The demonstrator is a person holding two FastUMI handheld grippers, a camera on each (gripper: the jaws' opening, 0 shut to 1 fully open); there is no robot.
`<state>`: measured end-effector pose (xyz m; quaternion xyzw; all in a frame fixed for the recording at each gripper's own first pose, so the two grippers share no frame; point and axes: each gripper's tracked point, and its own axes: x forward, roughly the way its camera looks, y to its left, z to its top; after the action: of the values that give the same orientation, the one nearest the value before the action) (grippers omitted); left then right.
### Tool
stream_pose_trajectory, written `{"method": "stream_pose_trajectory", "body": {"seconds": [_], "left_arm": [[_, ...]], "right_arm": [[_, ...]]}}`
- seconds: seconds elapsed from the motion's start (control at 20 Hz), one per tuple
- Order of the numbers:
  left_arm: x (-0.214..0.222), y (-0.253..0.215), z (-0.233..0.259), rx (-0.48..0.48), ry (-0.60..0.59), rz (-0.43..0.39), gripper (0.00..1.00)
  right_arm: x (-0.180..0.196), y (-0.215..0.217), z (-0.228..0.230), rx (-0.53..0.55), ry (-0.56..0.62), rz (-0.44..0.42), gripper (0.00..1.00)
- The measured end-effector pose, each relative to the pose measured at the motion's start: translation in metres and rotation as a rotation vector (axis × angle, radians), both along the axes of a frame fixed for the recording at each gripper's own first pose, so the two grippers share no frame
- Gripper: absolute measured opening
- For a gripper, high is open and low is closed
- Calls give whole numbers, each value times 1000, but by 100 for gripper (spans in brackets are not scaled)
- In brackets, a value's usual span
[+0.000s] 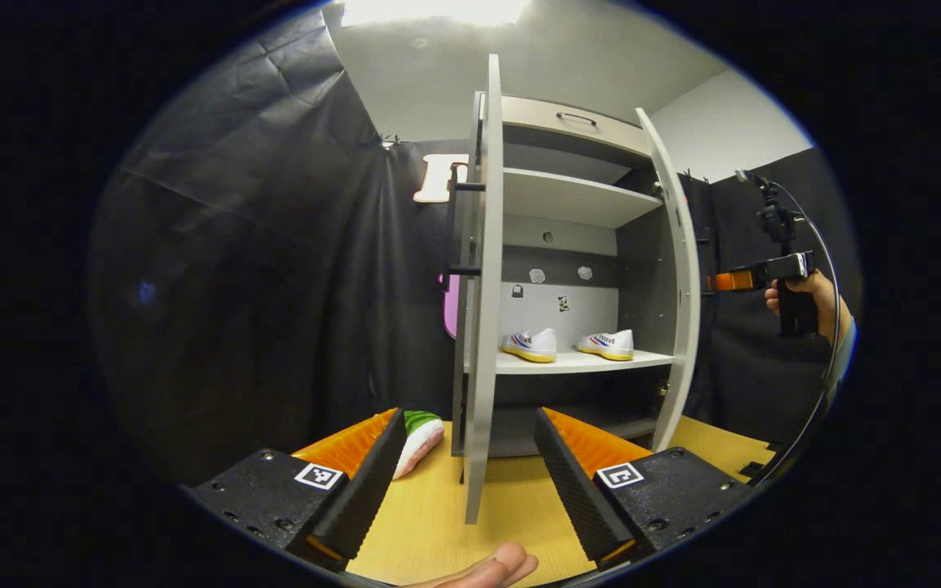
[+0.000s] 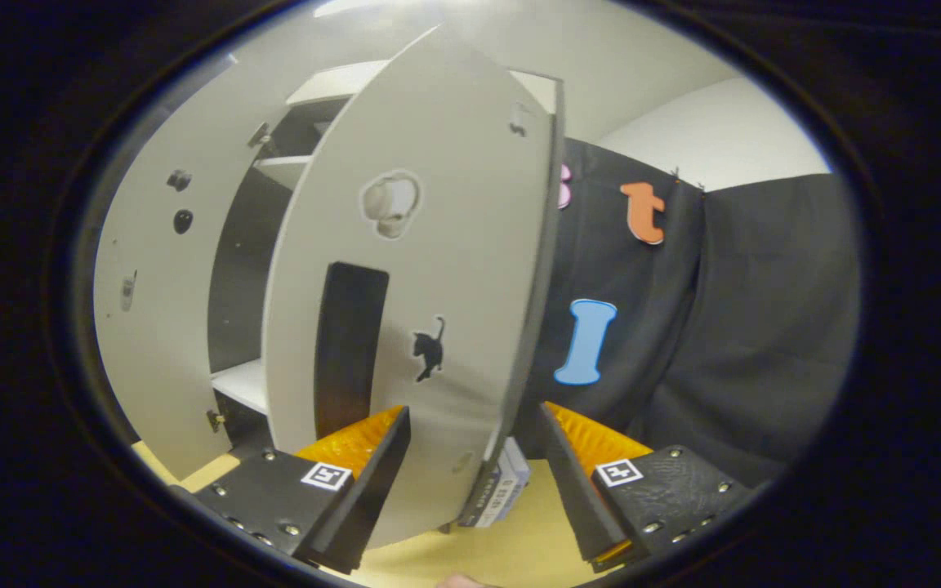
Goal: Grab one shoe with the right hand and put it into the shoe cabinet, grab the other shoe with the left hand and put it into the shoe cabinet; then close the right door with the right hand and the left door with the left hand.
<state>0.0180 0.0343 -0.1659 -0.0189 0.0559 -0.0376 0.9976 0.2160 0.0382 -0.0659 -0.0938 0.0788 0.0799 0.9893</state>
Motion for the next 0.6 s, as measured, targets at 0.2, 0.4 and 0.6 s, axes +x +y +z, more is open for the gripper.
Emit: {"method": "stream_pose_trajectory", "body": {"seconds": [0.2,0.4,0.6], "left_arm": [[-1,21,3,17,-6,29,97],[6,49,10,28,-15,76,97],[13,75,12,34,-24,122,96]], "right_arm": [[-11,30,-19,65,5,-31,94],[-42,47,-49,169,60,-8,94],[-80,37,-72,164,76,-14,94]]}}
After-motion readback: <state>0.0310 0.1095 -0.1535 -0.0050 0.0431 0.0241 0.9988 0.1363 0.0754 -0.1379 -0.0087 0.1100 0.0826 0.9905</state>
